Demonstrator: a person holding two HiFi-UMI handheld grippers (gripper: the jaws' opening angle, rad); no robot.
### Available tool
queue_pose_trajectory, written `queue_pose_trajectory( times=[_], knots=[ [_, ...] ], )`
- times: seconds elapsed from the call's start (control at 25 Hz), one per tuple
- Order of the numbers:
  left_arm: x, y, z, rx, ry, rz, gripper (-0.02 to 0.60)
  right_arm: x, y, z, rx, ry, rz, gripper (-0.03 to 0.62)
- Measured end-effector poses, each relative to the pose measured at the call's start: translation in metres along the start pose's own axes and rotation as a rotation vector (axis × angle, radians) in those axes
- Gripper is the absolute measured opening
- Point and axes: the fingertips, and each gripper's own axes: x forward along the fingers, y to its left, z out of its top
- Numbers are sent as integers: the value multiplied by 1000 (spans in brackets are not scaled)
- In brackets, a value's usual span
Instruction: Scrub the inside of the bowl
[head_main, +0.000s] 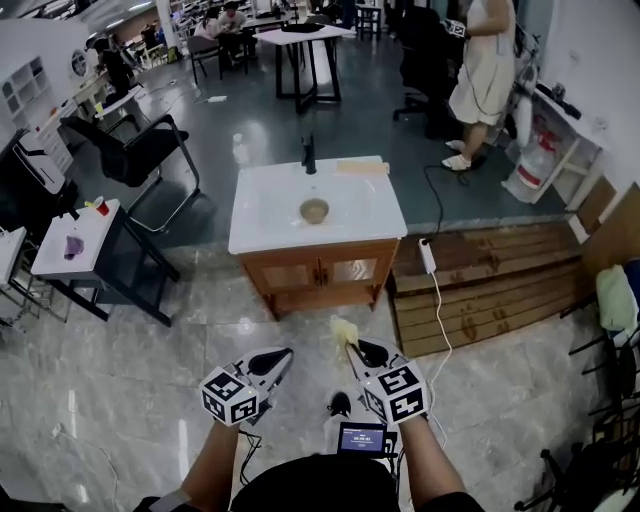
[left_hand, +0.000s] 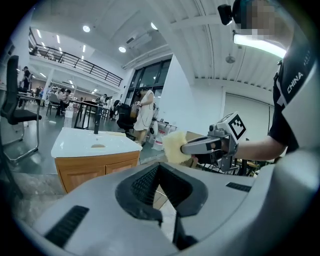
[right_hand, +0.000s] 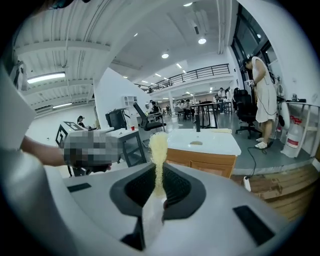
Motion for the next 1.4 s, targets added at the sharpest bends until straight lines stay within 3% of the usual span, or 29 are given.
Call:
queue_pose_trajectory(
  times=[0.36, 0.68, 1.04, 1.4],
  knots=[
    [72, 74, 60, 3, -16, 51, 3, 65, -92, 52, -15, -4, 35, 40],
    [101, 129, 73, -61, -45, 99, 3, 111, -133, 69, -14, 32, 70, 40],
    [153, 228, 101, -83, -67, 56, 3, 193, -182, 104, -14, 63, 34, 40],
    [200, 334, 142, -32, 16, -25, 3, 281, -227, 165, 16, 85, -46, 40]
  ],
)
